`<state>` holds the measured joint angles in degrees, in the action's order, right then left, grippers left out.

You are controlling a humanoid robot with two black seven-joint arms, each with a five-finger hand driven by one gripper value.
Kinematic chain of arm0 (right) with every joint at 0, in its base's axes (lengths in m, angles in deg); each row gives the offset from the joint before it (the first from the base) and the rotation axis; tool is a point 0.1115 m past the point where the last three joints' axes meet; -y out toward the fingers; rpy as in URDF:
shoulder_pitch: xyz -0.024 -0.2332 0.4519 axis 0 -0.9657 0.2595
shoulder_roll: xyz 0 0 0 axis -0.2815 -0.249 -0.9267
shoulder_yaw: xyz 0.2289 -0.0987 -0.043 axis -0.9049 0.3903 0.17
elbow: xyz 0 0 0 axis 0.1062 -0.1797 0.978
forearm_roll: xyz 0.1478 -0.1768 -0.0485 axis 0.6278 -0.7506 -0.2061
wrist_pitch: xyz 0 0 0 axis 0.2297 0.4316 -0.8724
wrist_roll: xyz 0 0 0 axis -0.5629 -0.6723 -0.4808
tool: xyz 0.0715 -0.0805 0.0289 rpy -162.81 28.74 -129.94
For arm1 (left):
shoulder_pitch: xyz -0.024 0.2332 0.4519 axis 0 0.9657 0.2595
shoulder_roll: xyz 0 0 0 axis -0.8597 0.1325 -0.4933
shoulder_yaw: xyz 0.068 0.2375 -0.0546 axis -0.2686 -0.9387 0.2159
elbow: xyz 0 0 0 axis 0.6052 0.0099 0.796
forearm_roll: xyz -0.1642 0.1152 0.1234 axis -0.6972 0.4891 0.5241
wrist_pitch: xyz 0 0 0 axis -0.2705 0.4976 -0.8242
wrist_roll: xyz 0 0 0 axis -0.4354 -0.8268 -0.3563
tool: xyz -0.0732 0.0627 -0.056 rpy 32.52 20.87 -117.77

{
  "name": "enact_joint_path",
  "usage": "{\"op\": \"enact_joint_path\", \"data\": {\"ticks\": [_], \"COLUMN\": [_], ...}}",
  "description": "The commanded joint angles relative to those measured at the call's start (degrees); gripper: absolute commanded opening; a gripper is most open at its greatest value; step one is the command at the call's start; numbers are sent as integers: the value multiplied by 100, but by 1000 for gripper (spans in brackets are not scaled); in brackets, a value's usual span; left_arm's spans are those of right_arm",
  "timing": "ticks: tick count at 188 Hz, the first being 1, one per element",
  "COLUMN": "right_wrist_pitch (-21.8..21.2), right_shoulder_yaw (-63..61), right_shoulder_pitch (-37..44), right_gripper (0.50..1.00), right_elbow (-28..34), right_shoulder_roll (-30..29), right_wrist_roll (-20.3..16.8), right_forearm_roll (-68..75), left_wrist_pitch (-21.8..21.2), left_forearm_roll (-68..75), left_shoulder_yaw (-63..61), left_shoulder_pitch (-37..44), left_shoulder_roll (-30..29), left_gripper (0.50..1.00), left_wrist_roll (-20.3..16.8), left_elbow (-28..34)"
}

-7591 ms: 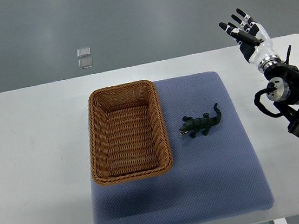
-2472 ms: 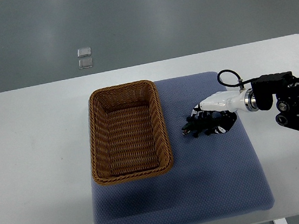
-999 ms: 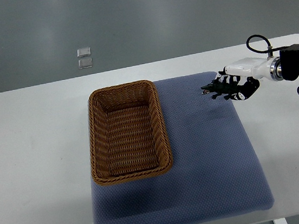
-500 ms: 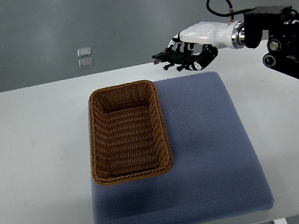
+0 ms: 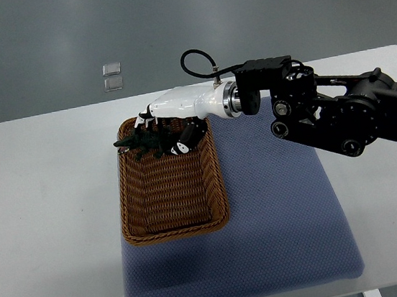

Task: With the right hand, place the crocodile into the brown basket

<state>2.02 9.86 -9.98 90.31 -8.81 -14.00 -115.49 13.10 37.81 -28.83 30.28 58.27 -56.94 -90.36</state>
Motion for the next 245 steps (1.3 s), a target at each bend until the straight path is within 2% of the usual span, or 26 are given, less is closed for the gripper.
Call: {"op": "enact_joint_path", "data": {"ticks": [1,20,24,28,41,66,77,120,142,147,191,245], "right_wrist_pitch": [0,18,44,44,61,70,79,79,88,79,70,88], "right_shoulder_yaw": [206,329,329,329,320,312,312,294,180,92,-1024,-2931], "right_shoulder_pitch": [-83,-127,-136,-136,-145,-162,-180,-215,-171,-162,-312,-1357], "right_gripper": [594,619,658,668,760,795,829,842,879,903,913,913], "right_elbow": [-32,-173,-226,-243,-296,-296,-296,-296,-296,-296,-340,-1526], "right_shoulder_roll": [-149,-166,-175,-175,-166,-149,-149,-96,-8,53,537,405], "right_wrist_roll": [-11,-19,-28,-19,-28,-28,-28,-28,-28,-19,-2,7], "right_forearm_roll": [-30,-56,-47,-47,-39,-30,-30,-12,41,58,585,2360], "left_wrist_pitch": [0,0,0,0,0,0,0,0,0,0,0,0], "left_forearm_roll": [0,0,0,0,0,0,0,0,0,0,0,0], "left_shoulder_yaw": [0,9,9,9,9,9,9,9,9,9,9,18], "left_shoulder_pitch": [0,0,0,0,0,0,0,0,0,0,0,0], "left_shoulder_roll": [0,0,0,0,0,0,0,0,0,0,0,0], "left_gripper": [1000,1000,1000,1000,1000,1000,1000,1000,1000,1000,1000,1000], "left_wrist_roll": [0,0,0,0,0,0,0,0,0,0,0,0], "left_elbow": [0,0,0,0,0,0,0,0,0,0,0,0]}}
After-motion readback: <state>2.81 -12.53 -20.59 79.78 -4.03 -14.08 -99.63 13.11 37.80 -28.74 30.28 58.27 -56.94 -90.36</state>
